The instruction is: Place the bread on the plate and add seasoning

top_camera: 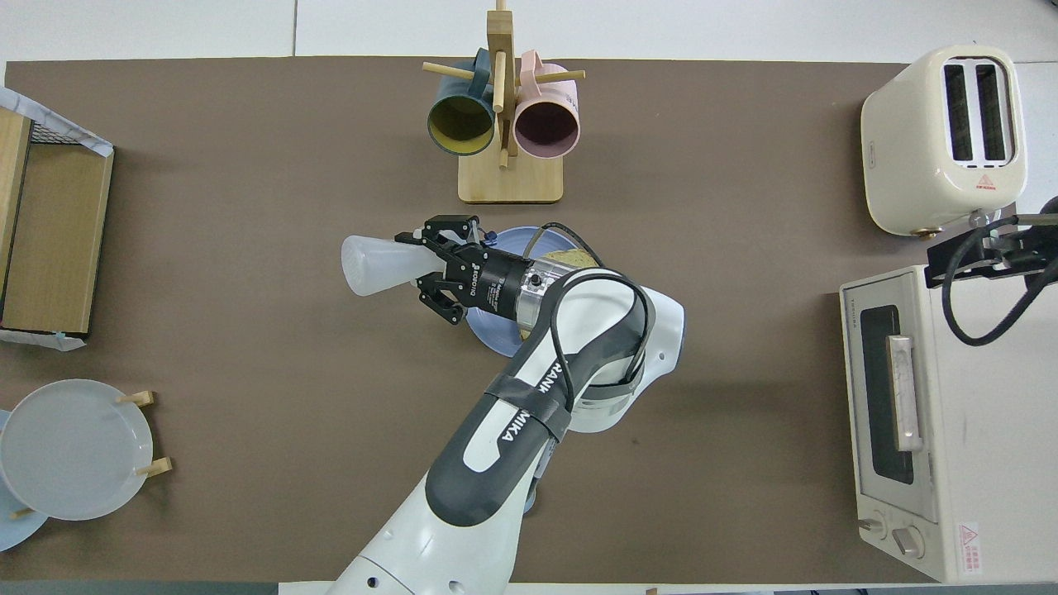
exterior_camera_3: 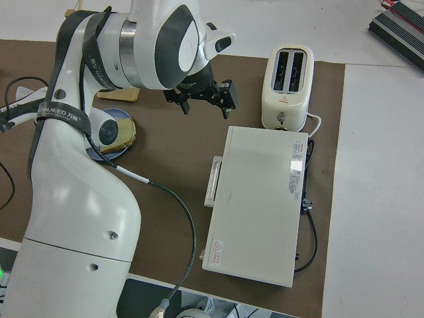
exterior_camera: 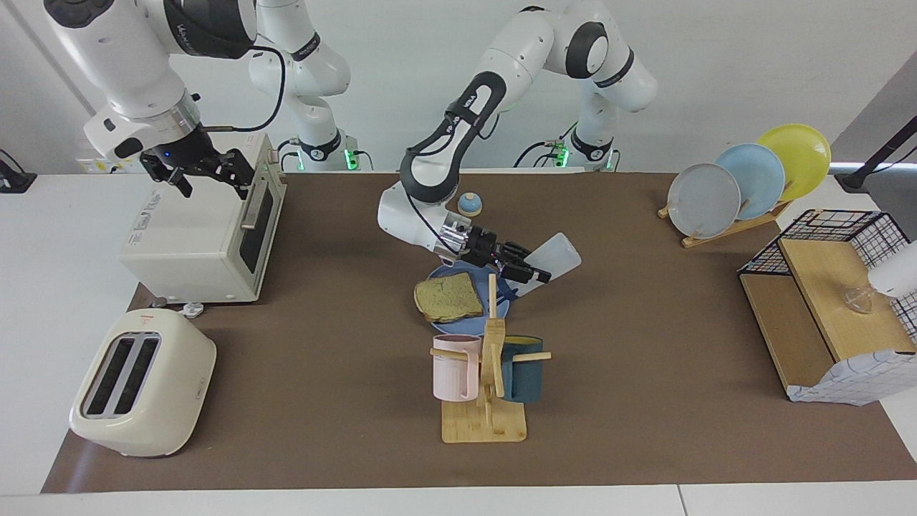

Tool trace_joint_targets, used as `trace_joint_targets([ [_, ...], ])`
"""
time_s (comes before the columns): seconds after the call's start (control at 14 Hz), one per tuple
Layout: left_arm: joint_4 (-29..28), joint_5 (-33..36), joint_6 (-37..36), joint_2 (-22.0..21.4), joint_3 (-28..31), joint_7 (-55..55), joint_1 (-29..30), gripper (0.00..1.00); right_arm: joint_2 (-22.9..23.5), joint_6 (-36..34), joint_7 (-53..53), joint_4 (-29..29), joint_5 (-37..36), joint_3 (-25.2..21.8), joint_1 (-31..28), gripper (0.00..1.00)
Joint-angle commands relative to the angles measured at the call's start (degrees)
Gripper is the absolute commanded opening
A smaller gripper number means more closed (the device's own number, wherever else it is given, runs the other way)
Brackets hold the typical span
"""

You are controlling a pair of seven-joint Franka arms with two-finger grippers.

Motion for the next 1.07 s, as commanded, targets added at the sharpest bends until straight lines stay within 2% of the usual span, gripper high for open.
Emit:
trace_joint_targets([
  [0.0, -7.5, -1.3, 3.2, -7.7, -0.1, -1.3, 0.5, 0.0, -0.4, -0.2, -1.6, -0.2, 0.4, 0.5, -0.9, 1.0],
  [0.28, -8.8, -3.7, 4.2, -13.0, -0.1, -1.1, 1.6, 0.0, -0.4, -0.2, -1.5, -0.2, 0.4, 0.5, -0.9, 1.0],
  [0.5, -13.9, -5.3, 6.9, -22.3, -0.2, -0.7, 3.6, 0.0, -0.4, -0.2, -1.5, -0.2, 0.4, 0.5, -0.9, 1.0],
  [0.57, -14.3, -6.0, 7.1, -24.0, -0.2, -0.7, 4.2, 0.0, -0.4, -0.2, -1.5, -0.2, 0.4, 0.5, -0.9, 1.0],
  [1.0, -14.2, -14.7, 11.4, -31.3, -0.2, -0.7, 9.9, 0.0, -0.4, -0.3, -1.5, -0.2, 0.4, 0.5, -0.9, 1.0],
])
